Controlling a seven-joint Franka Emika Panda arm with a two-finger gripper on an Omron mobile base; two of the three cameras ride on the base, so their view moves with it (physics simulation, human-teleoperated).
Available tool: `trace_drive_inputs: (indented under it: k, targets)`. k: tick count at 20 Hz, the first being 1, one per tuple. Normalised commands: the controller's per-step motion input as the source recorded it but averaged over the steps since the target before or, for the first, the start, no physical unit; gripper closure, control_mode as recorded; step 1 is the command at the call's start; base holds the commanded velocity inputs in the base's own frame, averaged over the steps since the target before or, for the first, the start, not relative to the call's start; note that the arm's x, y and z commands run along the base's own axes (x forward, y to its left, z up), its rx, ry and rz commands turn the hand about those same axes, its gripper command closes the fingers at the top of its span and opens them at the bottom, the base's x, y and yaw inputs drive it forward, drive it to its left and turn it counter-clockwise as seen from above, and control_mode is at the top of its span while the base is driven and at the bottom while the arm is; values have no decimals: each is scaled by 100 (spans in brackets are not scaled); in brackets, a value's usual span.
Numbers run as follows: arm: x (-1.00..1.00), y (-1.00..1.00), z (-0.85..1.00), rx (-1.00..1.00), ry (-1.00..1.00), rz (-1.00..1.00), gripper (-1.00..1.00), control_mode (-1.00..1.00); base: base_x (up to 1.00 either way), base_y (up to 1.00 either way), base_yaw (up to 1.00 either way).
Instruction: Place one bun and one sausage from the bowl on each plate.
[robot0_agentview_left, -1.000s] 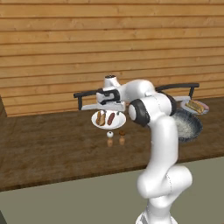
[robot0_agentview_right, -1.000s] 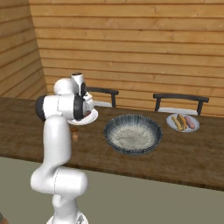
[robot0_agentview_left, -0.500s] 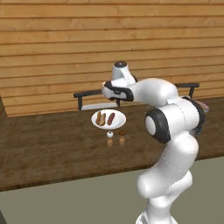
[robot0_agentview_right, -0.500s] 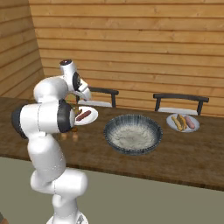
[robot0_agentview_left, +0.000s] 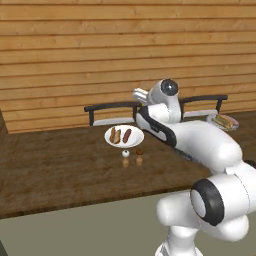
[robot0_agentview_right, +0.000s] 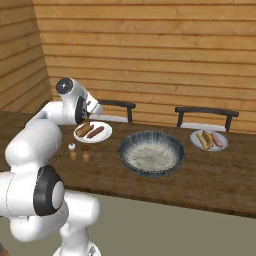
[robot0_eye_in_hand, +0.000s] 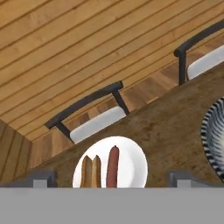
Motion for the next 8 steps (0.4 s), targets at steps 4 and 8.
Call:
trace_drive_inputs:
  k: [4, 8]
  targets:
    - [-23, -12, 93, -2, -8, 15, -100, -100, 0, 0, 0]
    - [-44, -51, 34, 0, -11, 9, -100, -100, 0, 0, 0]
